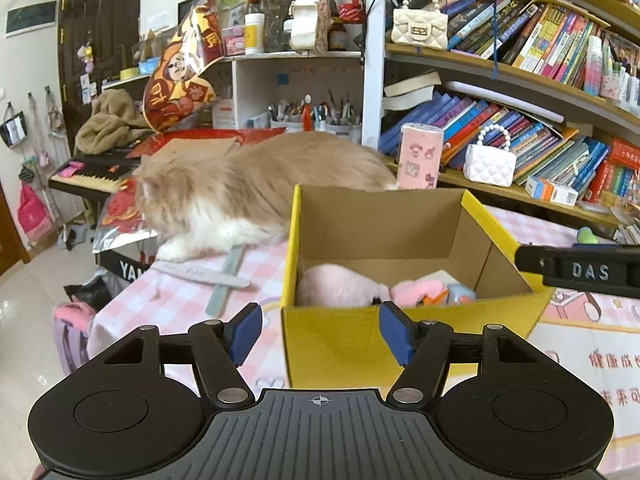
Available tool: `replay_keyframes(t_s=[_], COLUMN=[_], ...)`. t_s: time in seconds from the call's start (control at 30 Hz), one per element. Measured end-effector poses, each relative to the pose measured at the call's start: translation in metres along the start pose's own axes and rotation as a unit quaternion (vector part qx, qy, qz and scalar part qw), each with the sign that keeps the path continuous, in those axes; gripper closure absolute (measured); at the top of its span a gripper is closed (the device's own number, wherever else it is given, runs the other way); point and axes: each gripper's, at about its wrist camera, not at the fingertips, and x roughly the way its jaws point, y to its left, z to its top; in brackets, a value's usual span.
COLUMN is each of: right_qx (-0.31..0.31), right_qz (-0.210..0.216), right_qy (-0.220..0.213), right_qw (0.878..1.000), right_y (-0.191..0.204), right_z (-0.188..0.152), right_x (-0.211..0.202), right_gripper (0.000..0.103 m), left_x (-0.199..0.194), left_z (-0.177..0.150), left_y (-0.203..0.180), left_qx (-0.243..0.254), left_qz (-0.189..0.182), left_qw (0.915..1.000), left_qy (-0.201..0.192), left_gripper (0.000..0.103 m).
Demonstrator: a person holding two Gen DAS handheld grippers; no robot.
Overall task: Organize objects
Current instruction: 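Withdraw both open tools from the box toward the mint and green toys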
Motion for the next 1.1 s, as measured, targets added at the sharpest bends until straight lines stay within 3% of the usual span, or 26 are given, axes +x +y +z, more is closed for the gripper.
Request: replay_keyframes(t_s=[0.57,0.73,1.1], right_qx=[0.003,0.01,0.015], right_qz=[-0.03,-0.044,-0.081], right_qy=[0.05,0.055,0.069], right_qw=[0.998,0.997,0.994], right_y=[0.022,0.022,0.017], right_z=[-0.078,-0.093,-0.12], right_x=[-0.057,-0.07,-0.09], right_gripper=[0.037,0.036,0.029], left_x=[-0.038,-0.046,-0.051], left_z=[-0.05,-0.061,-0.076], left_y=[0.01,0.006,-0.015], left_qx=[0.011,0.02,0.046], left_qz=[-0.012,-0.024,-0.064], left_qw=[0.9991,0.9985,0.995], left_qy=[0.038,0.045,0.061], left_gripper=[0.035,0.029,0.028])
